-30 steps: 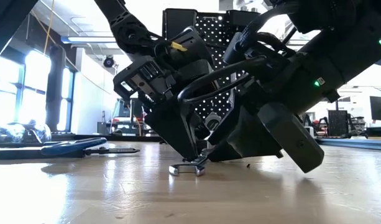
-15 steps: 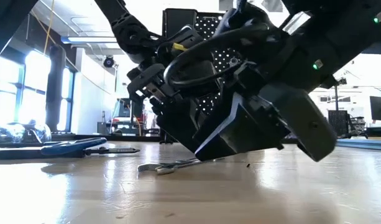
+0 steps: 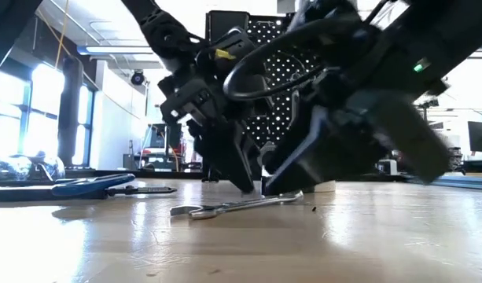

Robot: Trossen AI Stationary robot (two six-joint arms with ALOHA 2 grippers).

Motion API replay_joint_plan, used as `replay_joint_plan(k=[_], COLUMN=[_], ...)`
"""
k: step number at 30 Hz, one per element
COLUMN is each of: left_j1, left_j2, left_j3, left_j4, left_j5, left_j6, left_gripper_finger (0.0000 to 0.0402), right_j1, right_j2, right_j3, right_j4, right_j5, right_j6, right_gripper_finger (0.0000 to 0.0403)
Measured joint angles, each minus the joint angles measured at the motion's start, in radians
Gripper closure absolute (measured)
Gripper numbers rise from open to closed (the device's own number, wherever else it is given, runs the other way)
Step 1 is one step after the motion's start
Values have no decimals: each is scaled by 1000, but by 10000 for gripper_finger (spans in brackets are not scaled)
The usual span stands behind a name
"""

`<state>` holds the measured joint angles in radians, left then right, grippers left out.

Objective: Hang tools onto peg board
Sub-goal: Hang the silver wrench on the peg board

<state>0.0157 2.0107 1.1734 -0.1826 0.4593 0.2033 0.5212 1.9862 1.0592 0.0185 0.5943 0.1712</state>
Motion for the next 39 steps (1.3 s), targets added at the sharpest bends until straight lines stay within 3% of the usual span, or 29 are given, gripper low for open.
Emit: replay_joint_plan(k=[10, 15, 19, 23, 30, 33, 39], left_j1=[-77, -131, -144, -148, -153, -157, -171], left_j2=[-67, -66, -67, -67, -67, -67, -67], left_j3=[-18, -47, -47, -47, -47, -47, -47], left_j4=[-110, -110, -102, -78, 4, 9, 2], left_j5=[-21, -90, -87, -85, -76, -76, -76], left_j6=[1, 0, -36, -61, -98, -102, -106], left_gripper_finger=[386, 311, 233, 188, 182, 183, 183], right_j1=[-38, -60, -57, -72, -122, -155, -181], right_j2=[-58, -61, -97, -119, -118, -118, -118], right_j3=[-1, -2, -2, -2, -42, -79, -107], right_j4=[-240, -235, -241, -256, -153, -68, -10], right_j5=[-38, -51, -55, -97, -197, -273, -289], right_j6=[216, 221, 215, 214, 141, 123, 101], right_gripper_finger=[211, 231, 280, 330, 384, 390, 391])
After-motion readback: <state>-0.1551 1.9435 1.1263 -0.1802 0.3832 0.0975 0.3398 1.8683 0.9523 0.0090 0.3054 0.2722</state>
